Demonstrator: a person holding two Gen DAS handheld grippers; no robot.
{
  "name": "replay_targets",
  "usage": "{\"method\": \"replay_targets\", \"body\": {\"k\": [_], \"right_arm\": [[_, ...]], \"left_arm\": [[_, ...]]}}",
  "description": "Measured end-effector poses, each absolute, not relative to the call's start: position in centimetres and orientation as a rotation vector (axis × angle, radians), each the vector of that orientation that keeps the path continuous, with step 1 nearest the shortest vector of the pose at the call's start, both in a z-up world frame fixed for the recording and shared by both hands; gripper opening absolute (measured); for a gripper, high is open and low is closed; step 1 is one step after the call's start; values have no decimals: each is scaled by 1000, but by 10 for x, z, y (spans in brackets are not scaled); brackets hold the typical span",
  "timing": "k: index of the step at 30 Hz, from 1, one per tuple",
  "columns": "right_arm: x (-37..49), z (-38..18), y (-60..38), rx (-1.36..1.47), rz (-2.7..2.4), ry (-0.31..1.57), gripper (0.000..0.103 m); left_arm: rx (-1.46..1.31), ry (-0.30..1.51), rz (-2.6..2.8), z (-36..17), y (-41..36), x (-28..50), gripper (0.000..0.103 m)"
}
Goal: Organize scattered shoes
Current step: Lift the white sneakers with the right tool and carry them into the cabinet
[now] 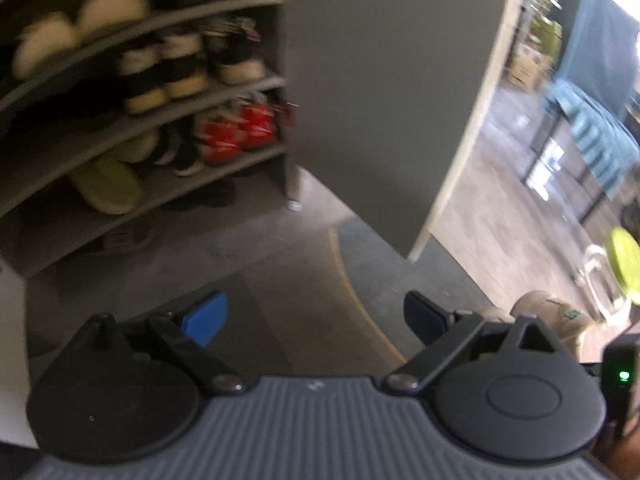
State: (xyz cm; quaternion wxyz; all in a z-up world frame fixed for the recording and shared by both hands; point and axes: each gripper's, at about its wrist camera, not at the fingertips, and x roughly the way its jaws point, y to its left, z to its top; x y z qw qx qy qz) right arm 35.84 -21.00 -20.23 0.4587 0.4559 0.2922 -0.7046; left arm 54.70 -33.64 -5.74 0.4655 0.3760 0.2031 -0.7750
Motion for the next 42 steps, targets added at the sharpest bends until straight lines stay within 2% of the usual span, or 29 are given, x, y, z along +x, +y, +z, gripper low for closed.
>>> {"method": "replay_targets", "body": {"k": [9, 20, 25, 30, 42], "right_arm": [[454, -122, -290, 884, -1466, 845, 25], [590, -61, -412, 731, -1300, 823, 25], [647, -55, -471, 677, -1232, 787, 25], [711, -56, -531, 630, -1154, 766, 25], [797, -72, -653, 603, -1160, 713, 25]], "left_arm": [[838, 461, -1732, -6, -352, 651, 97], [806, 489, -1588, 20, -362, 777, 97], [808, 469, -1561, 22, -372, 834, 97], [810, 505, -1520, 15, -365, 856, 97], [809, 589, -1424, -24, -385, 857, 97]]}}
